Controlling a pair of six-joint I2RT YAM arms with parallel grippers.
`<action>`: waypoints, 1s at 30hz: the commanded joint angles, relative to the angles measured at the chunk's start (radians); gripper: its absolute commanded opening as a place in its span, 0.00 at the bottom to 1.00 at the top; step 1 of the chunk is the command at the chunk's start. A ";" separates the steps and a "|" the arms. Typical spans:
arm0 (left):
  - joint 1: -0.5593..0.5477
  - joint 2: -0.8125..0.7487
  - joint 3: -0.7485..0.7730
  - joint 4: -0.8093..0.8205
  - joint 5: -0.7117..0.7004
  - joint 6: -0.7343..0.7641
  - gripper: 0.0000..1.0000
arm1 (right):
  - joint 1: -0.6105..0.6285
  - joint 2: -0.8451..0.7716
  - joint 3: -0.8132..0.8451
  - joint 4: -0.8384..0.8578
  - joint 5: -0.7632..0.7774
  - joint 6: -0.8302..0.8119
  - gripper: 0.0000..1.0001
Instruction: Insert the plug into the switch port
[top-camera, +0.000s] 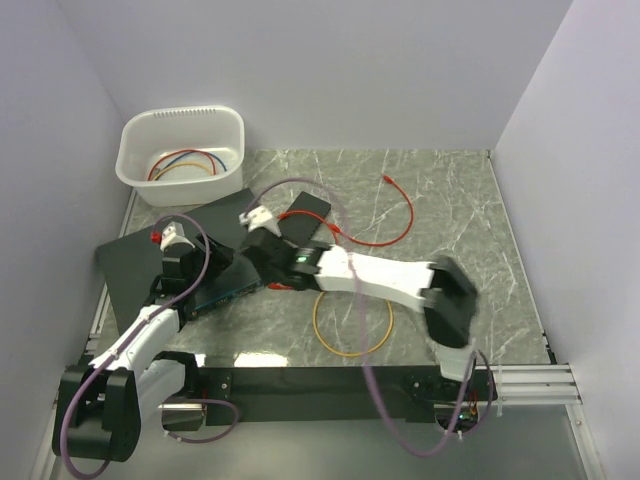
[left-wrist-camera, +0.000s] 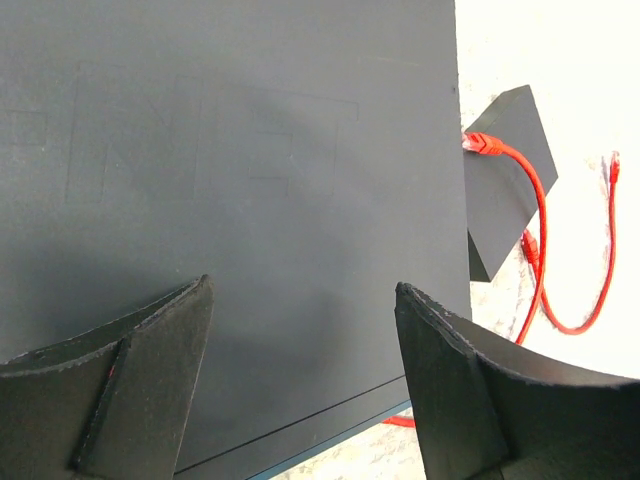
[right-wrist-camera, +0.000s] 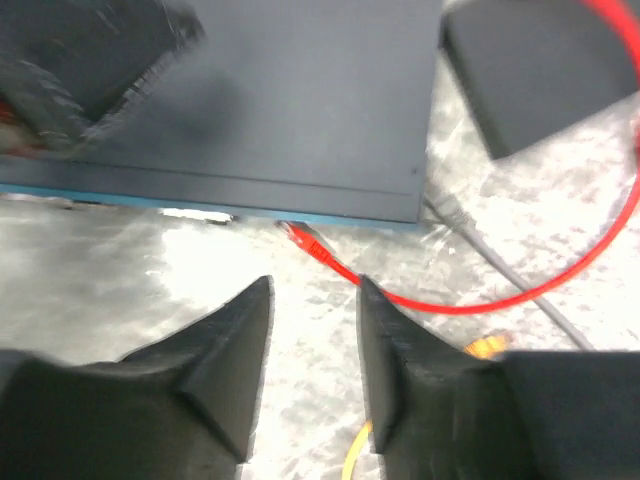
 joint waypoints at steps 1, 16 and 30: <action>-0.001 -0.021 -0.004 0.016 0.023 0.006 0.79 | -0.051 -0.213 -0.162 0.262 -0.110 -0.014 0.51; -0.001 -0.021 -0.010 0.033 0.030 0.009 0.79 | -0.170 -0.270 -0.555 0.535 -0.472 -0.025 0.60; -0.001 -0.013 -0.012 0.044 0.036 0.009 0.78 | -0.209 -0.068 -0.455 0.544 -0.519 -0.039 0.61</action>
